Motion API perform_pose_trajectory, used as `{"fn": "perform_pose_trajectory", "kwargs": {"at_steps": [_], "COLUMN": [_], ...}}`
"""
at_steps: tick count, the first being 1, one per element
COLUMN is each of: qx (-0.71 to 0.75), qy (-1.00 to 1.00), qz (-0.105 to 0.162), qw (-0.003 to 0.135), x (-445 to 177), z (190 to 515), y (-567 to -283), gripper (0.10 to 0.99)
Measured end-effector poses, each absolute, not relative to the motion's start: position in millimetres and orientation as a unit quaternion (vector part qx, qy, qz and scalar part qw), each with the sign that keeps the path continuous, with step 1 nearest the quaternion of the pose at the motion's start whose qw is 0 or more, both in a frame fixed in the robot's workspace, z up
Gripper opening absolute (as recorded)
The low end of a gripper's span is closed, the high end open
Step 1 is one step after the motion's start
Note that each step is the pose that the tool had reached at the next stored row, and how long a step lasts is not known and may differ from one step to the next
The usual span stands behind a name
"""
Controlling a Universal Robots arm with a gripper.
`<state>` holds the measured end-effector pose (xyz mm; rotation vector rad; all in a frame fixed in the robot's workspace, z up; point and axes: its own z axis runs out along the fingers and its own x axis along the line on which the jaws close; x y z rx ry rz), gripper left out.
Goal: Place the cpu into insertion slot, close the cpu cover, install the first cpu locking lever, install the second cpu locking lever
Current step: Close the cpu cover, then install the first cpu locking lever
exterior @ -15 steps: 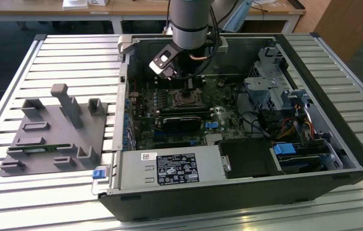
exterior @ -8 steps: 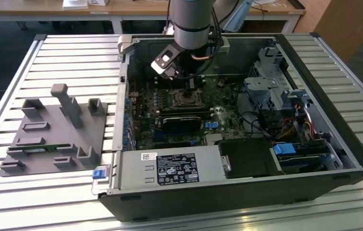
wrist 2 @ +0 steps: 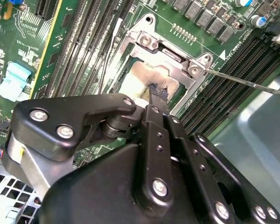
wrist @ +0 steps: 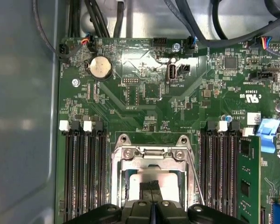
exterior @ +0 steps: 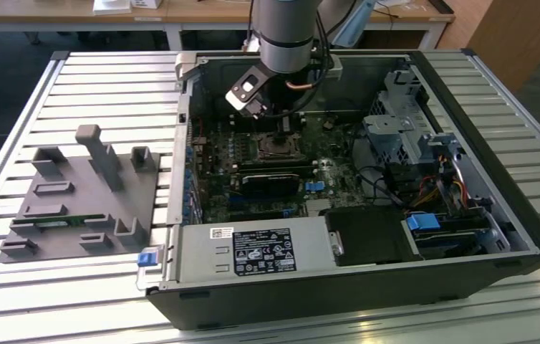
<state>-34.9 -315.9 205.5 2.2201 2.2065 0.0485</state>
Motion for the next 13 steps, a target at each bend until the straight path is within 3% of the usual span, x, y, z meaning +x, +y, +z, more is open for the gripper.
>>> {"fn": "perform_pose_trajectory", "kwargs": {"at_steps": [13], "qx": [0.709], "qy": [0.705], "qz": [0.016], "qw": [0.005], "x": [-34.8], "z": [212.0], "y": [-316.0], "gripper": [0.106]}}
